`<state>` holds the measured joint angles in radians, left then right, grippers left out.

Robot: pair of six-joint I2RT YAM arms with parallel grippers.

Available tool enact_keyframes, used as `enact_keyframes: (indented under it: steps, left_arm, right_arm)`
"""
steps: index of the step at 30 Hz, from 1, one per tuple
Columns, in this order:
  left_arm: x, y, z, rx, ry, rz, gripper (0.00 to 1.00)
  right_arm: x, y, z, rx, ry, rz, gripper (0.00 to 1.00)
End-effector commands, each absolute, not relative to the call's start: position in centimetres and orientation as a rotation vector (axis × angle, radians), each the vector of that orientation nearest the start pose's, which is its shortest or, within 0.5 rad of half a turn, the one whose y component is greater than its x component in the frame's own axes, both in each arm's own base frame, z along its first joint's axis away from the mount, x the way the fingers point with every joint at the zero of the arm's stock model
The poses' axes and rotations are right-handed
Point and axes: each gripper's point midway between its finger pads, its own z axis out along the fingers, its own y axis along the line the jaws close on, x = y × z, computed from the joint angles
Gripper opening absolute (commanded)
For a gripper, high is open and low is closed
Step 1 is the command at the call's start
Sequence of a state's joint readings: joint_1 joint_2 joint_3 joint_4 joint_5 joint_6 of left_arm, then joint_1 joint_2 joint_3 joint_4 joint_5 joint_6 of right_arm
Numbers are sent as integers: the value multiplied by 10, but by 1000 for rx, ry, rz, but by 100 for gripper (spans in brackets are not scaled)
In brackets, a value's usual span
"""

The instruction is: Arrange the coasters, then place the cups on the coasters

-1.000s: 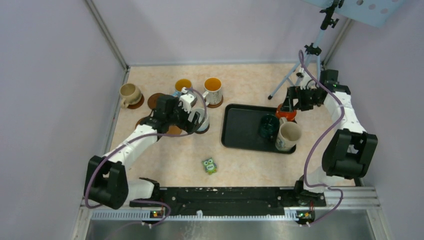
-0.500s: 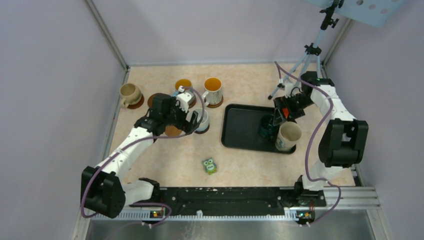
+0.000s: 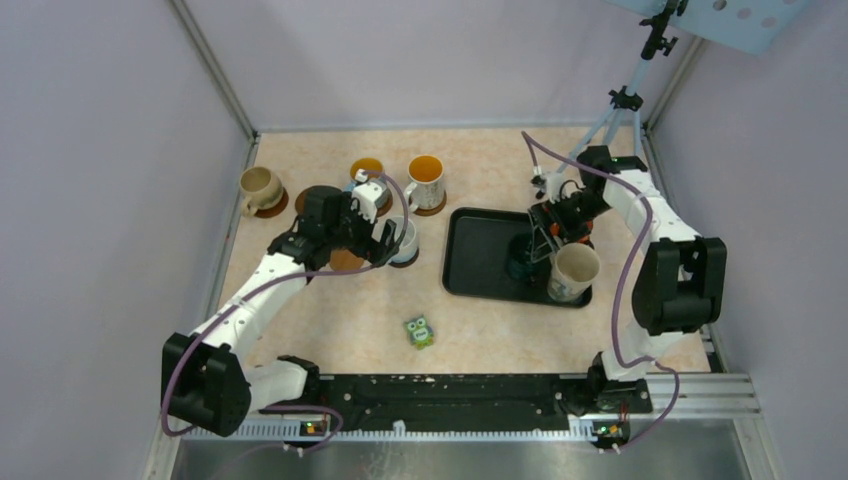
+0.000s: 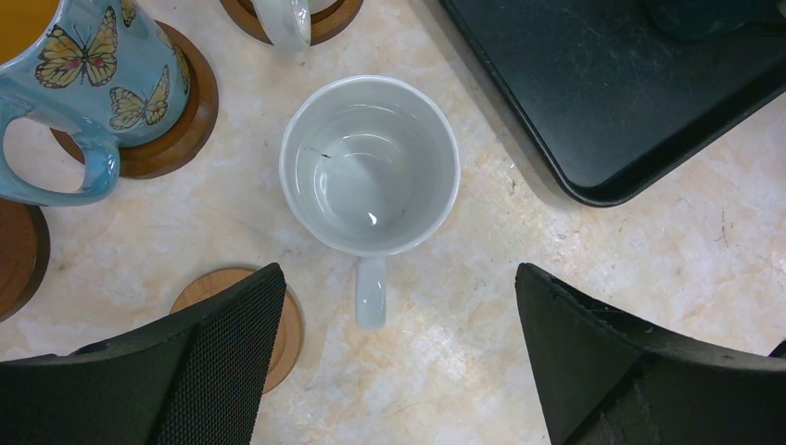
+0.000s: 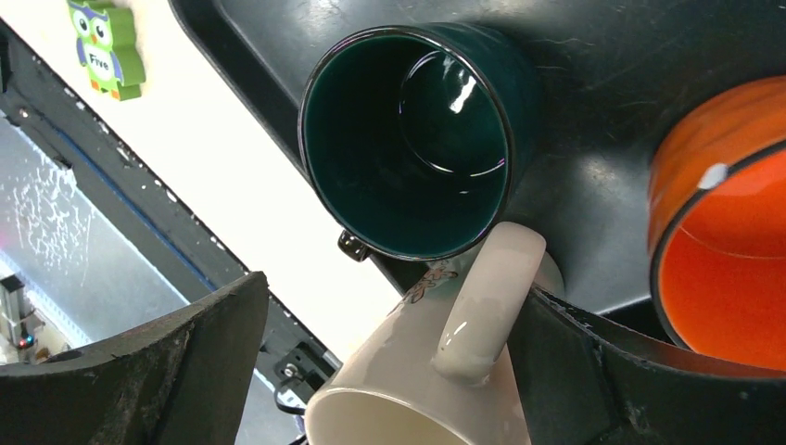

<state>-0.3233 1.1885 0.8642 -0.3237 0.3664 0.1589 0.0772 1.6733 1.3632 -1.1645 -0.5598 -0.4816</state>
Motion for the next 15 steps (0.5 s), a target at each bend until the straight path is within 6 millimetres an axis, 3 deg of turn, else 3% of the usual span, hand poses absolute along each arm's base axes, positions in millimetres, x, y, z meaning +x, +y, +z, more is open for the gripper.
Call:
enact_keyframes:
  steps: [1,15]
  left_arm:
    - [311,-165,184,711,2025,-503,99]
    - [308,-174,190,750,2009,-563,99]
  right_arm:
    - [274,115,141,-910,2635,828,92]
    - [264,157,142,-1085,2584,901,92]
